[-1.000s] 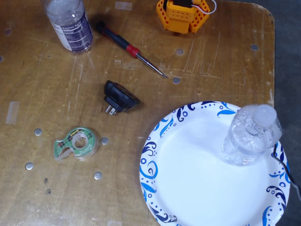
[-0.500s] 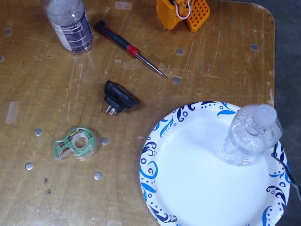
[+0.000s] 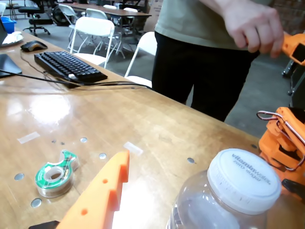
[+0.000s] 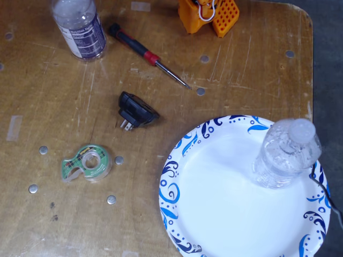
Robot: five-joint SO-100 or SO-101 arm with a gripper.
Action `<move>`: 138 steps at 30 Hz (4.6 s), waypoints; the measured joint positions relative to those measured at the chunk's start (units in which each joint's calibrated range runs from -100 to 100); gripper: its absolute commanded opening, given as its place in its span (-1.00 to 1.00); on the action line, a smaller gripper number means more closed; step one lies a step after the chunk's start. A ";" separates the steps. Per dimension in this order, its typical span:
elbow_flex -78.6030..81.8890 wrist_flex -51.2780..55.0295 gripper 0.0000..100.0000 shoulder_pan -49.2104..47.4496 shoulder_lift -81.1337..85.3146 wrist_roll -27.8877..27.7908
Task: Move the bottles to the plate
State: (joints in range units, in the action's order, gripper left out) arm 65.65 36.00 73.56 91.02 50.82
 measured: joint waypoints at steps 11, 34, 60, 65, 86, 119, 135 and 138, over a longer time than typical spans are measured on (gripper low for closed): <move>7.55 -8.43 -0.20 11.67 3.02 0.00; 14.39 -25.96 -0.20 10.21 -11.49 2.81; 7.91 -33.11 -0.20 15.22 -26.76 3.70; 7.55 -33.11 -0.20 15.31 -27.85 3.70; 6.74 -39.32 -0.73 15.22 -34.56 3.59; -15.65 -39.15 -0.75 -3.92 -35.49 8.65; -27.70 -39.15 -0.75 -28.44 -49.58 8.65; -31.21 -39.32 -0.75 -33.09 -54.11 8.65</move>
State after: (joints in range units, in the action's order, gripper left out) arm 34.44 -3.32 40.47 36.91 59.47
